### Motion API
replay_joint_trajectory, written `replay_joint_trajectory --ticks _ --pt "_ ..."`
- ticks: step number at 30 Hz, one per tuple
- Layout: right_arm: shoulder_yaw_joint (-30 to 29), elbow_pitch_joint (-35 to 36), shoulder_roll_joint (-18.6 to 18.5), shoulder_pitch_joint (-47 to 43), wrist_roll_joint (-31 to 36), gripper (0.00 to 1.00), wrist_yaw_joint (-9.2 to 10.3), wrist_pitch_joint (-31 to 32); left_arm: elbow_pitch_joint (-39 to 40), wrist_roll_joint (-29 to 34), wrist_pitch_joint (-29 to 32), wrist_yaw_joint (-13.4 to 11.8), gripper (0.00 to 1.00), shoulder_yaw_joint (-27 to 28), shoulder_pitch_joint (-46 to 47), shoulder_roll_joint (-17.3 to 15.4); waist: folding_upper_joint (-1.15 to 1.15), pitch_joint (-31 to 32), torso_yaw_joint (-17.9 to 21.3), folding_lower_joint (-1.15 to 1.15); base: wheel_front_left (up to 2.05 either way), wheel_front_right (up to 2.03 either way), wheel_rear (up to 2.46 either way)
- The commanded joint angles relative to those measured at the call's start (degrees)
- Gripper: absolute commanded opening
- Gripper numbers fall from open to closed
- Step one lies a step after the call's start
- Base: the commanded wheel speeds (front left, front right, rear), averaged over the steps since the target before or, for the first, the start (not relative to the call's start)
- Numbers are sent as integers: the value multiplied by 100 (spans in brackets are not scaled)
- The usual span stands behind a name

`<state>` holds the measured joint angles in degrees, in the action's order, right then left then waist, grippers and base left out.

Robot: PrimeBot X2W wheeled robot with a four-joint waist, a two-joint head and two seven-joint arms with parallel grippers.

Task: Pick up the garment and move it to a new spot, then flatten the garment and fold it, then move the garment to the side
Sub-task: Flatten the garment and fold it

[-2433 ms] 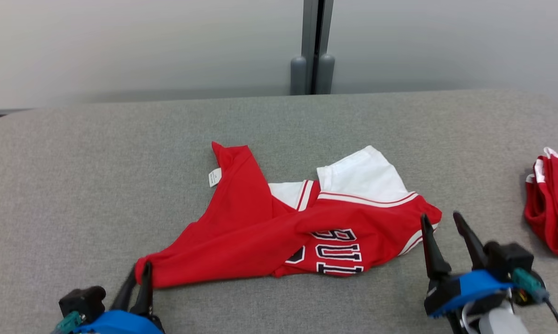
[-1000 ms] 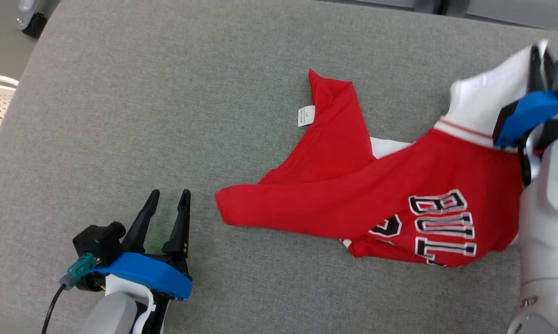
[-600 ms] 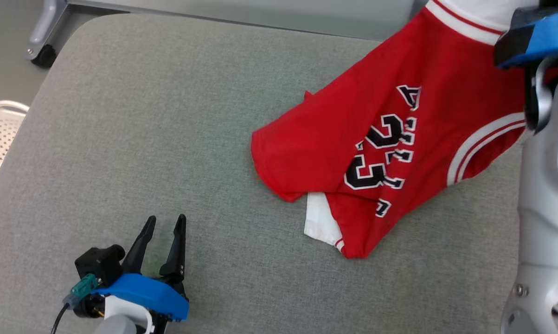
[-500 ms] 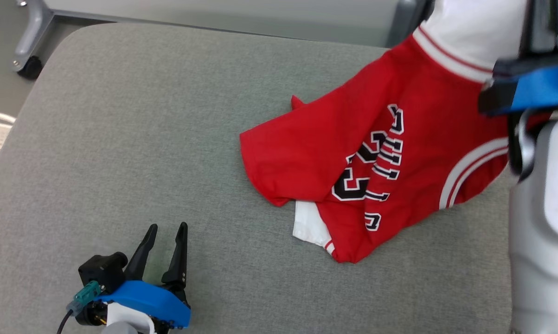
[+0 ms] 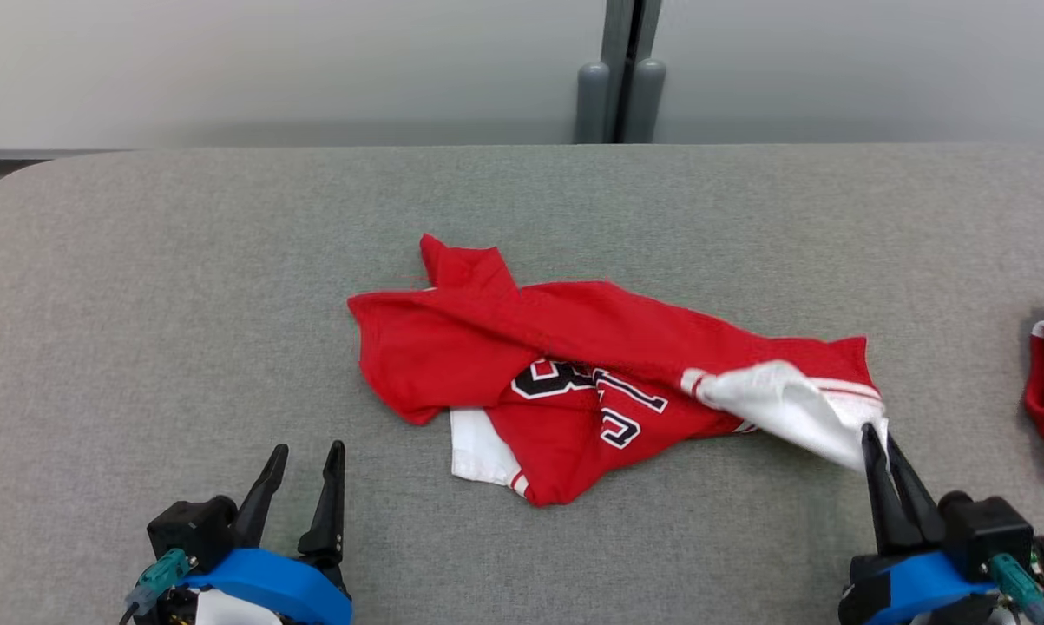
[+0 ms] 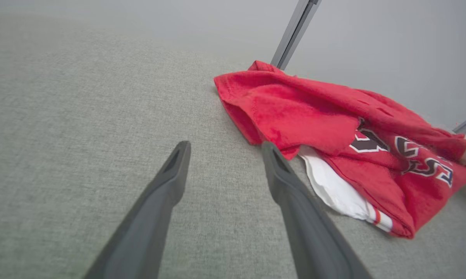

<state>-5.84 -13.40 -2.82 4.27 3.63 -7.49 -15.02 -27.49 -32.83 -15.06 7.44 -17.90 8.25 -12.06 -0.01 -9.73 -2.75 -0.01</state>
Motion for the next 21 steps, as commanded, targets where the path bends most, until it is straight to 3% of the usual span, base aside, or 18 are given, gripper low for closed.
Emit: replay_joint_trajectory --ticks 1,3,5,6,13,21 --pt "-4 -51 -17 -145 -45 0 -1 -20 8 63 -15 9 100 6 -37 -2 1 125 165 1 0 0 0" --pt "-63 -184 -20 -296 -69 0 -1 -20 3 76 -14 9 100 53 -28 -7 1 133 237 1 0 0 0" --pt "-193 -413 -23 -403 -96 60 -1 -18 -7 97 -15 9 100 110 14 -8 1 139 297 1 0 0 0" --pt "-284 -461 -22 -376 -129 100 -1 -20 -10 111 -14 9 100 128 46 3 1 139 311 1 0 0 0" --pt "-889 -1 -13 -191 -213 100 -1 -19 -36 188 -15 9 100 344 289 48 1 80 452 1 0 0 0" --pt "-333 194 -18 132 -435 100 -1 -19 -572 -63 -15 9 100 54 1354 -181 1 -283 594 1 0 0 0"
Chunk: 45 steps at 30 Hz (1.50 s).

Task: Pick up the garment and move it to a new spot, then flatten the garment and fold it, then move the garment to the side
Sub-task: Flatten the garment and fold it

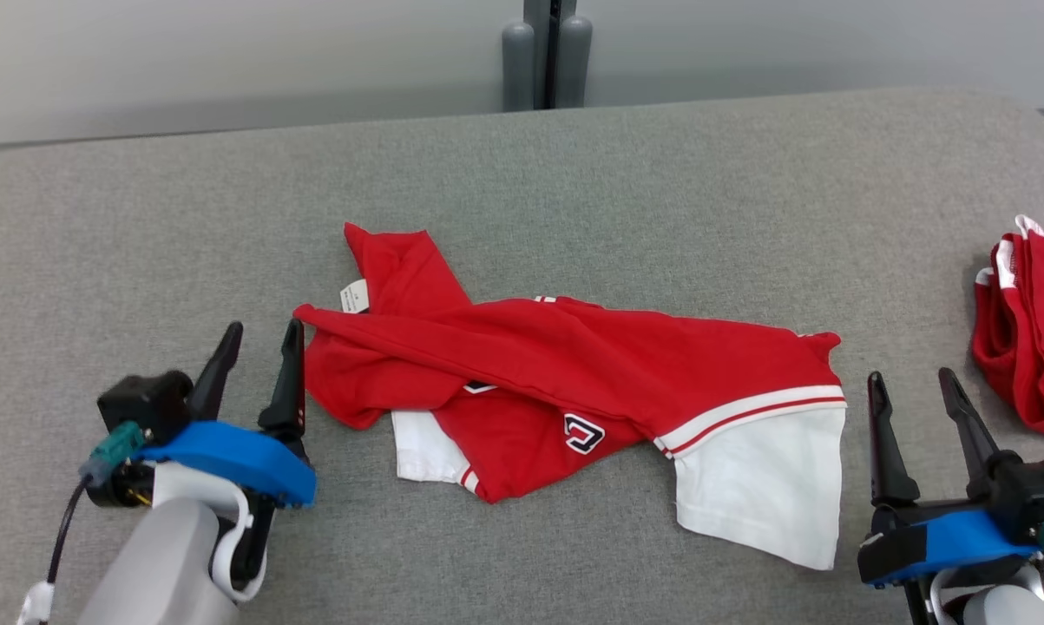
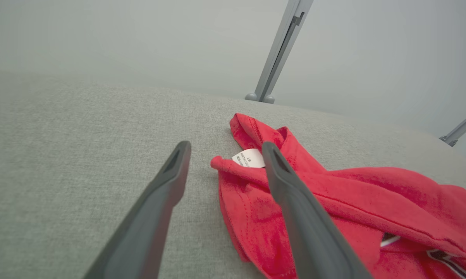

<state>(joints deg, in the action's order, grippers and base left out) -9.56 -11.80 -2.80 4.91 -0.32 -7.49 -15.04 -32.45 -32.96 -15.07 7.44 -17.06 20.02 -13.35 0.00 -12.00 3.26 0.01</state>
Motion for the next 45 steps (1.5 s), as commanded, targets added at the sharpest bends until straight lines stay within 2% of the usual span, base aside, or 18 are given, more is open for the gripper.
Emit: replay_joint_trajectory --ticks 1,9,15,21,22,23,24,28,31,37,39,45 --pt "131 62 -20 114 -56 100 -1 -18 -224 -100 -13 9 100 -125 362 -108 0 -132 20 -1 0 0 0" --pt "451 219 -20 391 -181 100 -1 -18 -1089 -811 70 9 100 -902 1433 -391 0 -554 201 -1 0 0 0" --pt "415 239 -20 389 -214 100 -1 -19 -1550 -1425 191 9 100 -1281 1571 -358 0 -605 262 -1 0 0 0" --pt "420 230 -20 354 -225 100 -1 -18 -1618 -1865 181 9 99 -1651 1532 -408 0 -606 270 -1 0 0 0" --pt "426 227 -20 362 -229 100 -1 -18 -1625 -1931 175 9 81 -1693 1540 -423 0 -612 269 -1 0 0 0" --pt "444 226 -20 380 -238 100 -1 -18 -1631 -1992 167 9 16 -1755 1557 -451 0 -617 270 -1 0 0 0" --pt "468 228 -20 400 -237 100 -1 -19 -1634 -2052 152 9 0 -1812 1578 -473 0 -621 273 -1 0 0 0" --pt "464 226 -20 391 -253 100 -1 -18 -1552 -2191 45 9 0 -2035 1619 -518 0 -523 218 -1 0 0 0" --pt "391 164 -21 311 -274 100 -1 -18 -1421 -2147 -13 9 0 -1958 1567 -497 0 -321 89 -1 0 0 0" --pt "419 -108 -20 152 -356 100 -1 -19 -744 -1488 -14 4 0 -814 831 -280 0 328 -236 -1 0 0 0" --pt "505 -182 -21 117 -408 100 -1 -19 -563 -1163 -16 -67 0 -475 491 -199 0 492 -292 -1 0 0 0" --pt "696 -344 -20 38 -510 100 -2 -18 -539 -425 -17 -121 0 127 -459 122 0 762 -391 -1 0 0 0"
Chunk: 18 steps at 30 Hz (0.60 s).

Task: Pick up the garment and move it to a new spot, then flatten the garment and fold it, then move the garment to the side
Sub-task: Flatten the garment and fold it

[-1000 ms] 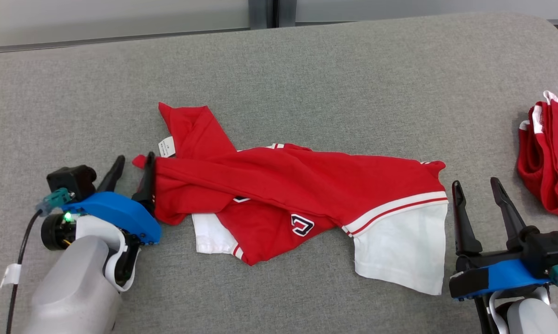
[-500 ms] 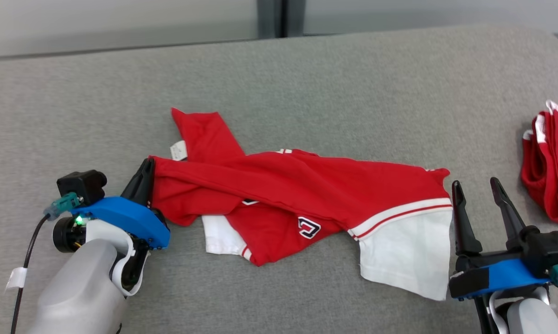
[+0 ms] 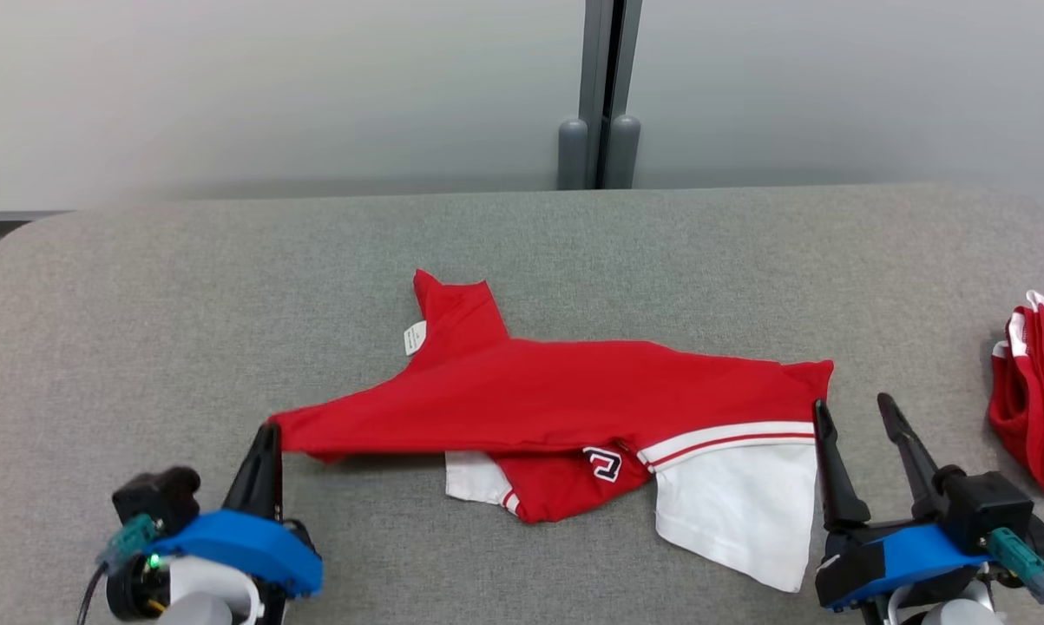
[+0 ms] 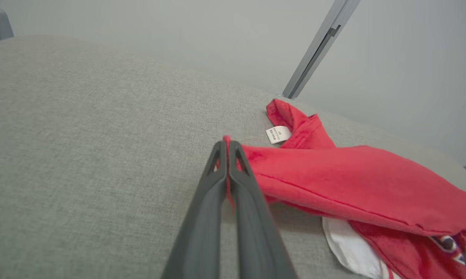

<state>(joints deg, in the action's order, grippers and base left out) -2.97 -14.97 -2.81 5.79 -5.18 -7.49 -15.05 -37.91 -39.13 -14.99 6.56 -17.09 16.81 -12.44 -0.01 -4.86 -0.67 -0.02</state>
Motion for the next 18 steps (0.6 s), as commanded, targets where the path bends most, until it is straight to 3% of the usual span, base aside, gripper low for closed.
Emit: replay_joint_trajectory --ticks 1,2,3,4,5,11,18 --pt "37 -28 -19 -50 -24 100 -2 -17 7 191 -25 -33 0 130 -138 31 1 48 2 2 0 0 0" --pt "58 -55 -19 -58 -47 100 -2 -18 -20 283 -25 -54 0 239 -254 98 1 80 -3 2 0 0 0" --pt "81 -90 -20 -61 -55 100 -2 -17 -51 377 -24 -68 16 361 -361 156 1 100 1 2 0 0 0" --pt "116 -138 -20 -68 -74 100 -1 -17 -57 512 -24 -89 53 487 -436 189 1 135 10 2 0 0 0" --pt "152 -177 -20 -86 -105 100 -2 -17 -55 654 -24 -94 100 599 -506 228 1 173 23 2 0 0 0" --pt "253 -156 -20 -148 -298 100 -2 -17 652 1801 -25 -208 100 1432 -1054 499 1 387 101 2 0 0 0" --pt "302 -295 -19 -263 -323 100 -2 -17 1043 2655 -25 -107 100 1624 -1413 657 1 474 108 2 0 0 0"
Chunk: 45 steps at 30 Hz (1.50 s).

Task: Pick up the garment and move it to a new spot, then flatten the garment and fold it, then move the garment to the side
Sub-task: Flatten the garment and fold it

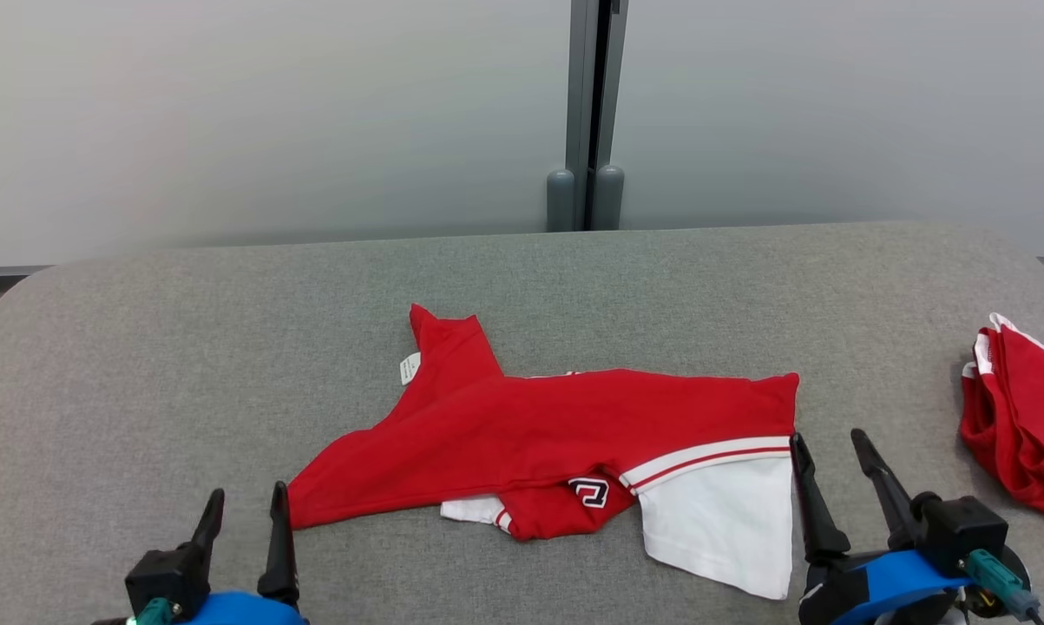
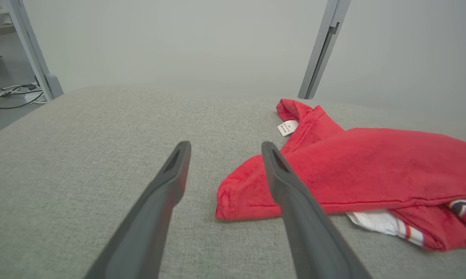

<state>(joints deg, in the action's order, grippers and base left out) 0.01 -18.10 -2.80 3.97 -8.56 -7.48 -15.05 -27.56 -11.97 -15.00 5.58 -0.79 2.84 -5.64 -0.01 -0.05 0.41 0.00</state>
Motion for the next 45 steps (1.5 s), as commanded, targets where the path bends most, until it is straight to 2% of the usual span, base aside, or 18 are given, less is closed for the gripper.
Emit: replay_joint_trajectory --ticks 1,9,16,28,36,37,38,39,41,42,43,44,45 --pt "9 -19 -21 -82 21 100 -3 -17 23 20 -24 1 100 22 -52 3 1 4 -1 0 0 0 0" --pt "79 -123 -21 -62 6 100 -3 -18 8 312 -24 115 100 189 -132 143 1 57 9 0 0 0 0" --pt "126 -265 -21 -57 92 100 -3 -18 -411 159 -24 199 100 107 77 129 1 -144 56 0 0 0 0" --pt "145 -110 -21 169 134 100 -3 -17 -902 -1051 -24 194 100 -605 583 -409 1 -771 247 0 0 0 0" --pt "84 -45 -21 167 102 100 -3 -17 -850 -1508 -25 195 100 -855 554 -552 1 -856 277 0 0 0 0" --pt "82 -43 -21 172 93 100 -3 -18 -865 -1550 -25 195 88 -881 549 -561 1 -868 277 0 0 0 0" --pt "86 -44 -21 179 84 100 -3 -18 -867 -1588 -25 195 69 -902 558 -588 1 -881 278 0 0 0 0" --pt "92 -44 -21 187 76 100 -3 -17 -878 -1632 -25 195 64 -917 568 -616 1 -892 279 0 0 0 0" --pt "99 -38 -21 198 70 100 -3 -17 -907 -1704 -25 195 42 -963 596 -636 1 -912 281 0 0 0 0" --pt "97 -36 -21 196 67 100 -3 -17 -909 -1742 -25 195 20 -993 608 -637 1 -919 282 0 0 0 0" --pt "83 -45 -21 191 68 100 -3 -18 -908 -1776 -25 195 7 -1009 611 -636 1 -925 283 0 0 0 0" --pt "63 -69 -22 181 71 100 -3 -18 -900 -1796 -25 195 0 -1019 614 -651 1 -928 285 0 0 0 0" --pt "34 -97 -22 160 84 100 -3 -17 -877 -1823 -25 195 0 -1020 619 -666 1 -928 285 0 0 0 0"
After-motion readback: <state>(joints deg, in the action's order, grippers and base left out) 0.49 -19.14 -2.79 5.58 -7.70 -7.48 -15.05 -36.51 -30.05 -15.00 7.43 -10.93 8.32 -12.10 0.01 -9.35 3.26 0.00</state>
